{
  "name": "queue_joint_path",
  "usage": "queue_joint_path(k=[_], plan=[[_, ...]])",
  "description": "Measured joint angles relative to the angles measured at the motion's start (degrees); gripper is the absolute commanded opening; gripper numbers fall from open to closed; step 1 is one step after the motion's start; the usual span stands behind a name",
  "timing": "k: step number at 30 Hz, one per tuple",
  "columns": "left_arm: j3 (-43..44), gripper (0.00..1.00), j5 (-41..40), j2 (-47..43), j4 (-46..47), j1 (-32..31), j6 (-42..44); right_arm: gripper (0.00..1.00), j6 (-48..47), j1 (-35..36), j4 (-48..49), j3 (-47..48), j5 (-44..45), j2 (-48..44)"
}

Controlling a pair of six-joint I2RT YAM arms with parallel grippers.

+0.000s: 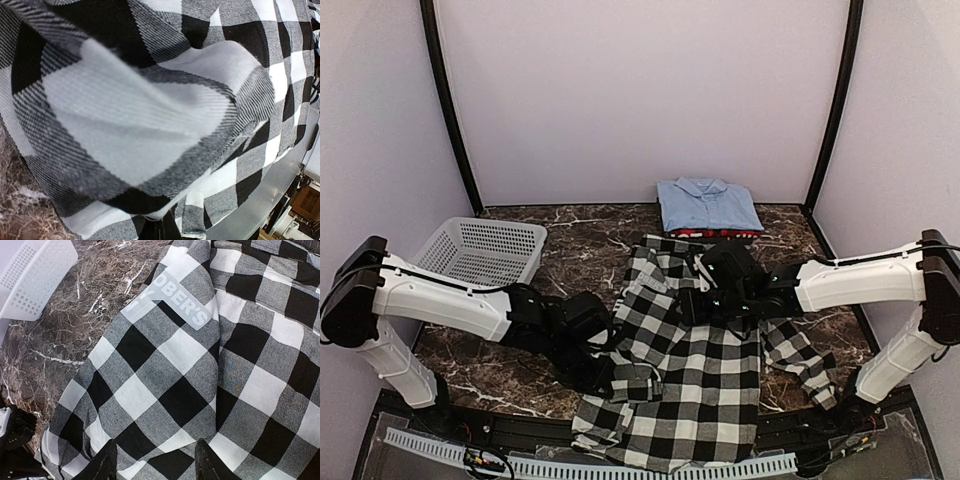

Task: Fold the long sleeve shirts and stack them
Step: Pick up the sleeve from the 1/3-folded shirt, then place the sleeve of the 1/3-folded shirt.

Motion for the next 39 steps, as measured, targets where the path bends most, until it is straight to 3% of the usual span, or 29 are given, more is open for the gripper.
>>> queue_joint_path(k=[6, 14, 21, 29, 36, 39], plan=[[3.2, 0.00, 1.7, -3.6, -4.0, 0.0, 0.3, 0.50, -1.1, 0.0, -0.1, 0.0, 1.4, 0.1], [5.3, 0.00, 8.6, -10.4, -7.2, 0.3, 0.1, 0.58, -3.4, 0.0, 0.7, -0.5, -1.0, 0.8], [12.3, 0.00, 12.6, -10.2, -8.5, 6.0, 0.4, 0.59, -2.9, -0.2, 1.2, -3.8, 0.1, 0.3], [35.0, 0.00, 16.6, 4.5, -9.7, 10.3, 6.0, 0.60, -1.2, -2.8, 1.0, -6.0, 5.3, -5.6], [58.9, 0.00, 19.1, 20.9, -13.1, 11.0, 12.9, 0.61, 2.1, -10.2, 0.0, -11.2, 8.3, -14.2], [65.1, 0.00, 20.0, 24.9, -13.7, 11.0, 15.1, 0.61, 3.2, -12.7, -0.7, -12.2, 10.0, -17.7]])
